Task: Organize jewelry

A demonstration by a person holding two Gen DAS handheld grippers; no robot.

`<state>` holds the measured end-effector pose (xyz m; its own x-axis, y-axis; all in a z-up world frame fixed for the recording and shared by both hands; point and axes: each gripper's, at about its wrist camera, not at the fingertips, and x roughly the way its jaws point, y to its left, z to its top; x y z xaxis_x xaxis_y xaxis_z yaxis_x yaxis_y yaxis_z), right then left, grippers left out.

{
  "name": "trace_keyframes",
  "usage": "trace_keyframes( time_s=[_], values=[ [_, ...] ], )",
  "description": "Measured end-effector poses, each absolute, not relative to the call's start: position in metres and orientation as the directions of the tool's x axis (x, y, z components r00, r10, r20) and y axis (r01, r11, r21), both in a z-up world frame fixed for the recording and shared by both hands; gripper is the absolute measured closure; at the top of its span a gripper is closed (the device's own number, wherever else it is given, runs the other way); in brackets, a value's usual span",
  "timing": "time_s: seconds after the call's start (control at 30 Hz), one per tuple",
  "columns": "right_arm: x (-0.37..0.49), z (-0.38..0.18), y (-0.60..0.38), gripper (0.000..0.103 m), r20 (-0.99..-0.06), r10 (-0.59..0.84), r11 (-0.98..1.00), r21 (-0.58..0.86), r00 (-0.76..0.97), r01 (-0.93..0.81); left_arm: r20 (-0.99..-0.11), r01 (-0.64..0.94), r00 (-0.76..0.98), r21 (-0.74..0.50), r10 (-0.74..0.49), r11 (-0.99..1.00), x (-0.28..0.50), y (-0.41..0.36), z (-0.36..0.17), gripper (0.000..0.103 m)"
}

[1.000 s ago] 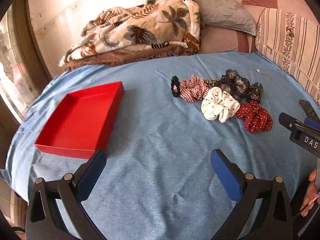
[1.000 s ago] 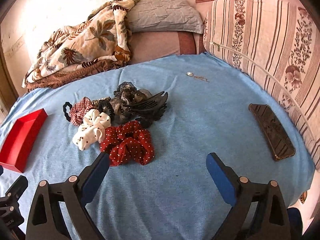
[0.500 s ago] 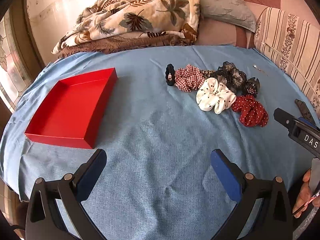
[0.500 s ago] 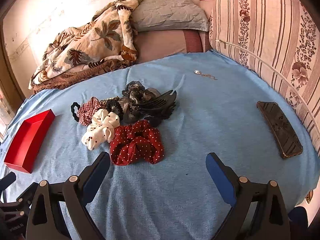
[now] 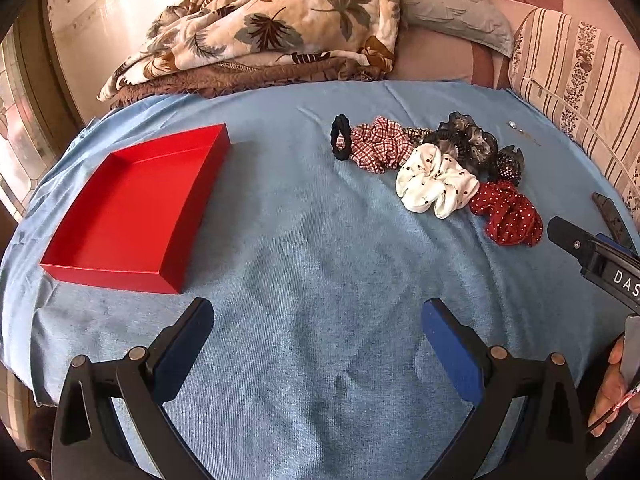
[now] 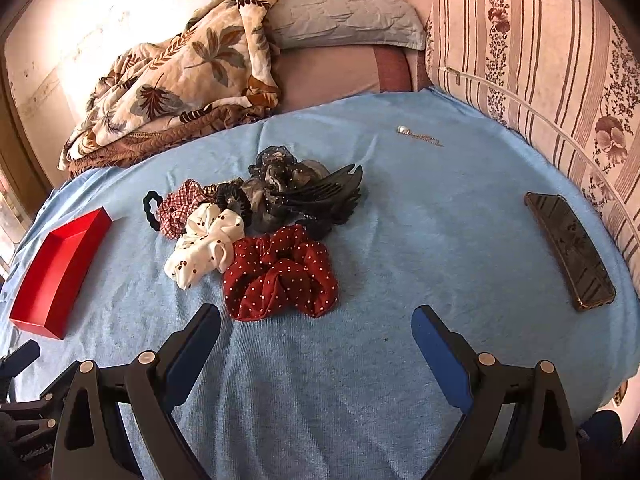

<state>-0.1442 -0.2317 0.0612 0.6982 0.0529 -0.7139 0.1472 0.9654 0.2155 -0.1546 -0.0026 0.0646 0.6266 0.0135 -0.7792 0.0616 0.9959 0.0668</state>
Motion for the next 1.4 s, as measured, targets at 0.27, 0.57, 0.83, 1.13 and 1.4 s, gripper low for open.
trace_keyframes(
  time_s=[0.27, 0.57, 0.83, 1.13, 1.4],
  values=[
    [-0.141, 0.059, -0.229, 0.004, -0.721, 0.061, 0.965, 0.219, 0.690, 0.143, -0.788, 0.044, 0.615, 0.062, 0.022, 0.997, -0.149, 0.006, 0.059, 0.000],
    [-0.135, 0.057, -0.234, 0.004, -0.730, 0.096, 0.957, 0.255, 0.676, 0.139, -0.796, 0.025, 0.605, 0.004, -0.012, 1.000, -0.120, 0.022, 0.071, 0.000],
    [-0.116, 0.060, -0.229, 0.012, -0.735, 0.114, 0.972, 0.222, 0.668, 0.078, -0.805, 0.101, 0.575, -0.104, -0.143, 0.989, -0.057, -0.001, 0.080, 0.000],
    [-0.092, 0.042, -0.229, 0.028, -0.770, 0.182, 0.962, 0.268, 0.611, 0.051, -0.865, 0.174, 0.438, -0.184, -0.243, 0.967, 0.003, -0.047, 0.037, 0.027],
    [-0.081, 0.027, -0.230, 0.034, -0.785, 0.237, 0.940, 0.334, 0.572, 0.068, -0.869, 0.164, 0.405, -0.235, -0.283, 0.958, 0.016, -0.060, 0.018, 0.029]
  ],
)
